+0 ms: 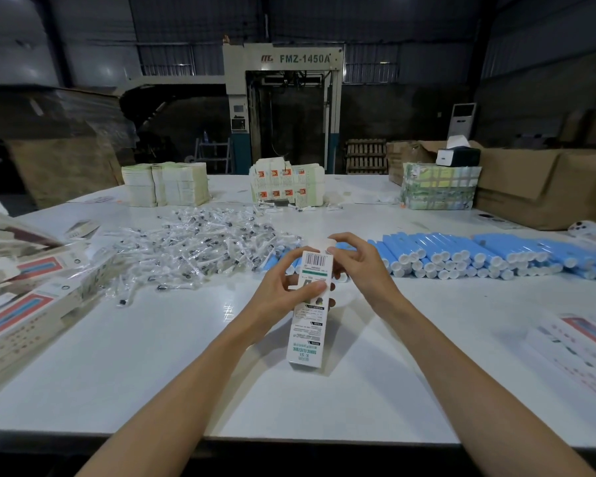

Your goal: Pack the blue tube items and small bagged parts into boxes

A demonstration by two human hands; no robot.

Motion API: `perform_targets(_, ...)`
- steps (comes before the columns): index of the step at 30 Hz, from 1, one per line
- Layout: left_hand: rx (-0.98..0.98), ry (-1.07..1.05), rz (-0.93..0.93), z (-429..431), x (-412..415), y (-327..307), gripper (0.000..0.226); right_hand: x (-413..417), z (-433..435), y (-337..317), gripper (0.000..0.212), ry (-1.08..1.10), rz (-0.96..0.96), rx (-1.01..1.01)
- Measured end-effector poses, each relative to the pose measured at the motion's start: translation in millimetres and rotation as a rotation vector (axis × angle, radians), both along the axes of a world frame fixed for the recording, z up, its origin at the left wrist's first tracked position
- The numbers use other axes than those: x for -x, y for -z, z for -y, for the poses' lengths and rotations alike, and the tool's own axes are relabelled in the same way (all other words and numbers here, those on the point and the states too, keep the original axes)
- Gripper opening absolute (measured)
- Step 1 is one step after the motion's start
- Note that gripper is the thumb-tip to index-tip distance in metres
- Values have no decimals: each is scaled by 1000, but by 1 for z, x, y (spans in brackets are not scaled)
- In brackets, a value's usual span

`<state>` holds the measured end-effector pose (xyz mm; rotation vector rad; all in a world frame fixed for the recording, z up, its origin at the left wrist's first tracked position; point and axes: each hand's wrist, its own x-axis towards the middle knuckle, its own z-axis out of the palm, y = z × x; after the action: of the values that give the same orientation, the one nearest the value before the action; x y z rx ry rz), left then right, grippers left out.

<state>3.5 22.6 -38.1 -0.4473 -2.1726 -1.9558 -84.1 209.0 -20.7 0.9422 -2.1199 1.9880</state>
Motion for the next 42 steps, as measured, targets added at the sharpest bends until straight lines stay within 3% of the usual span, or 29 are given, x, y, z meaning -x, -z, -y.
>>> perform_targets(9,-18,35,25,0,-3,2,60,-2,-3,-4,15,4,-184,-94)
perform_targets(12,5,-10,17,0,-2,2,58,-6,0,-6,14,-48,-100,-61)
perform_targets(16,27,-19,28,-1,-4,1,60,-10,5,-12,27,-37,105,77)
perform_targets(23,53,-28,10,-3,-5,-1,64,-9,-2,-17,12,-134,314,148)
perform_targets(31,51,-40,-4,-4,-4,1,72,-10,0,-21,2,-118,317,178)
perform_targets(42,68,-28,-37,-2,-4,-1,68,-6,-5,-24,11,-213,336,125)
